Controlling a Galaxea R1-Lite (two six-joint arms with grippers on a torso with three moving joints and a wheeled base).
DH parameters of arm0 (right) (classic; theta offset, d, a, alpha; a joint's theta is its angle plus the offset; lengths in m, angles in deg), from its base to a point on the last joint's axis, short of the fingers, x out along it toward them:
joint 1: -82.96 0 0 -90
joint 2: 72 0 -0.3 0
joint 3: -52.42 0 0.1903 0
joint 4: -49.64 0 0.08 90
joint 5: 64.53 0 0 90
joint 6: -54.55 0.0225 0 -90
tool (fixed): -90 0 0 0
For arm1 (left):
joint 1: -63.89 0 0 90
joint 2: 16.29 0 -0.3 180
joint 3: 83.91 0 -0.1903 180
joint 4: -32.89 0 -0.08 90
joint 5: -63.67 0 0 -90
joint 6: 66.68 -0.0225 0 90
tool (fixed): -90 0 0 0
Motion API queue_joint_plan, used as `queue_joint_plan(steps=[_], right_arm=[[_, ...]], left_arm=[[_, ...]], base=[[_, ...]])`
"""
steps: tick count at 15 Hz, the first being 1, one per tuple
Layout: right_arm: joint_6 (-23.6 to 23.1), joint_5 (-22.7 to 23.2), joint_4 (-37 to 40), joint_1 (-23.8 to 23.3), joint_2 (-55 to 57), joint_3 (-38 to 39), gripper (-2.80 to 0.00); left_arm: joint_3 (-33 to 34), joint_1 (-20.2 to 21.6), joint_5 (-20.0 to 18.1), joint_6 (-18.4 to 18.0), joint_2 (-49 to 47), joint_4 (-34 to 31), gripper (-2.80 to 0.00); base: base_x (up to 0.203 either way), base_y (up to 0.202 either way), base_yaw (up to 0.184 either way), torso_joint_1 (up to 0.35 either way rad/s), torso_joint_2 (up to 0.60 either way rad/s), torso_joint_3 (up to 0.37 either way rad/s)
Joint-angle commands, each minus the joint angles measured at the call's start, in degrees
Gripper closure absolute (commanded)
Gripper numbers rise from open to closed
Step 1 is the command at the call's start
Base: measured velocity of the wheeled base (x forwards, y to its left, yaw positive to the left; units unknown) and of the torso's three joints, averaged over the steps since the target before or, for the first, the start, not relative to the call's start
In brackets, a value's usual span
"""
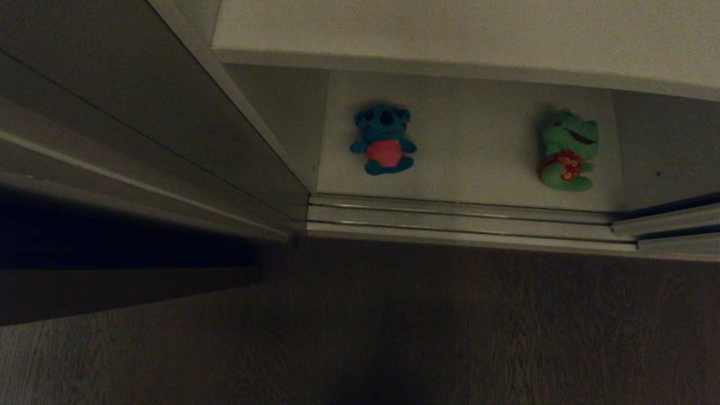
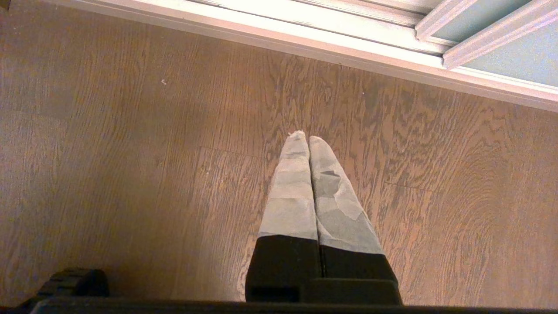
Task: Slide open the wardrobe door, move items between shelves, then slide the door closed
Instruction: Close the door
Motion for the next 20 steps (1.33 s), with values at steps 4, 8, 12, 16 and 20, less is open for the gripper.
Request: queue_joint_plan(steps=[4, 8, 12, 16, 20], right_arm=[[-0.05, 0.03, 0.00, 0.02, 0.03, 0.06, 0.00], [-0.05, 0.07, 0.00, 0.02, 0.03, 0.09, 0.00], [-0.05, 0.07, 0.00, 0.02, 0.03, 0.00, 0.00], [-0.05, 0.02, 0.00, 0.02, 0.03, 0.09, 0.00], [-0.05, 0.02, 0.00, 0.02, 0.03, 0.01, 0.00]], left_arm=[[0.00, -0.02, -0.02, -0.02, 0.03, -0.04, 0.00], [0.00, 0.05, -0.02, -0.02, 0.03, -0.04, 0.00], [0.00, -0.02, -0.02, -0.02, 0.03, -0.04, 0.00], [0.00, -0.02, -0.19, -0.46, 0.03, -0.13, 0.00], [-0.09, -0.02, -0.19, -0.81, 0.03, -0.22, 0.00]], base=[[0.000, 0.000, 0.000, 0.000, 0.00, 0.000], [0.000, 0.000, 0.000, 0.000, 0.00, 0.000], [0.000, 0.000, 0.000, 0.000, 0.00, 0.000], [0.000, 0.000, 0.000, 0.000, 0.00, 0.000], [0.000, 0.000, 0.000, 0.000, 0.00, 0.000]])
